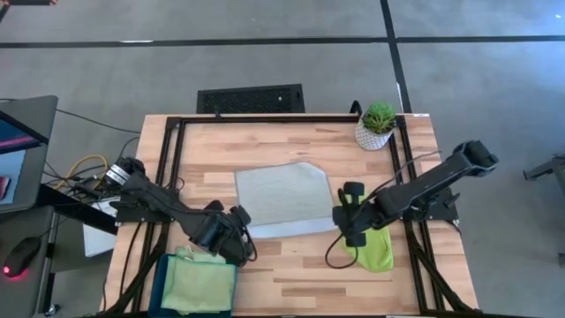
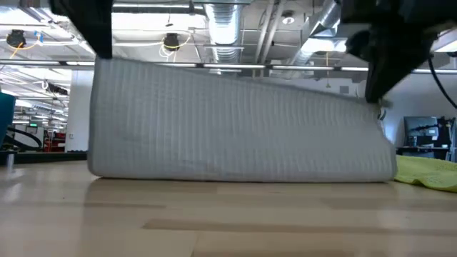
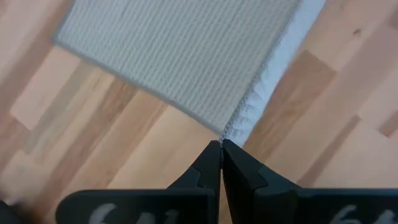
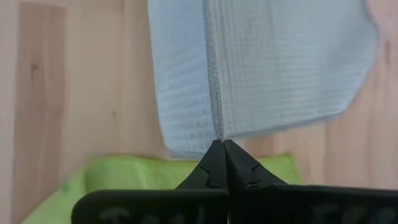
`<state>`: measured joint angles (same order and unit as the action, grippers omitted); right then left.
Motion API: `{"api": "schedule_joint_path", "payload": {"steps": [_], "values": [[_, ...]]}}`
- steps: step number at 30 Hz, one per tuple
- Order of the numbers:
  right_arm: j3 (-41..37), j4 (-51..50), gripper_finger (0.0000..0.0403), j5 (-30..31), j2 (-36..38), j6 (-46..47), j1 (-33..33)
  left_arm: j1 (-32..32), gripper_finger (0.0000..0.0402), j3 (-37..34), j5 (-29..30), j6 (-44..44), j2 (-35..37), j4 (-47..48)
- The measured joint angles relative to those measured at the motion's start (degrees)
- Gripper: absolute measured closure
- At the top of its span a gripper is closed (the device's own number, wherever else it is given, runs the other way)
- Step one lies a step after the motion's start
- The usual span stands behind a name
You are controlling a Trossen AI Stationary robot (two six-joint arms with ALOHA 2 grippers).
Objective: Fold microfiber towels
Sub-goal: Fold the gray microfiber cloth
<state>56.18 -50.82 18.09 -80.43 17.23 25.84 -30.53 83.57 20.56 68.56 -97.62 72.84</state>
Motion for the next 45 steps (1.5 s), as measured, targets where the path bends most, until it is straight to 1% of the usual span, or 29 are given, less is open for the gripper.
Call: {"api": "schedule_joint_path", "payload": {"steps": [5, 9, 12, 14, 17, 21, 25, 27, 29, 32, 36, 40, 45], "values": [[-0.79, 3.27, 0.04, 1.27, -4.47, 0.62, -1.58, 0.17, 0.0401, -4.62, 0.0, 2.66, 0.0, -1.27], [-0.83, 3.93, 0.04, 3.91, -7.16, 0.27, -4.59, 1.8, 0.0401, -8.06, -0.63, 2.55, 0.02, -4.82], [-0.87, 3.93, 0.04, 7.07, -8.75, -1.99, -7.47, 3.49, 0.0401, -10.29, -0.74, 1.59, 0.07, -7.41], [-0.9, 4.97, 0.04, 8.91, -9.0, -4.12, -9.59, 4.52, 0.0401, -11.36, -0.6, 1.11, 0.0, -7.27], [-0.94, 7.38, 0.04, 10.03, -8.96, -8.06, -13.33, 6.39, 0.0401, -11.69, 1.66, 0.54, 0.02, -5.86], [-0.94, 11.16, 0.04, 13.66, -8.65, -13.51, -18.71, 9.32, 0.0401, -11.71, 5.54, -1.57, 0.02, -4.75], [-0.96, 15.03, 0.04, 13.68, -10.53, -17.42, -24.54, 13.06, 0.0401, -11.71, 5.87, -2.93, 0.02, -4.27], [-0.92, 17.43, 0.04, 13.72, -11.91, -19.38, -27.01, 14.61, 0.0401, -11.71, 6.96, -3.44, 0.02, -4.07], [-0.94, 19.2, 0.04, 13.71, -13.14, -21.52, -29.28, 16.16, 0.0401, -11.71, 8.28, -5.05, 0.02, -4.07], [-0.92, 20.91, 0.04, 13.71, -14.46, -23.96, -32.17, 18.53, 0.0401, -11.71, 8.46, -6.94, 0.02, -4.26], [-0.94, 22.78, 0.04, 13.7, -15.49, -25.6, -35.1, 21.48, 0.0401, -11.69, 8.68, -8.35, 0.02, -4.22], [-0.92, 23.27, 0.0399, 13.27, -15.49, -26.76, -36.66, 23.81, 0.0402, -11.69, 8.68, -8.37, 0.02, -4.4], [-0.92, 22.82, 0.038, 10.48, -15.49, -27.01, -38.06, 25.69, 0.0396, -11.69, 8.68, -7.65, 0.02, -5.1]]}}
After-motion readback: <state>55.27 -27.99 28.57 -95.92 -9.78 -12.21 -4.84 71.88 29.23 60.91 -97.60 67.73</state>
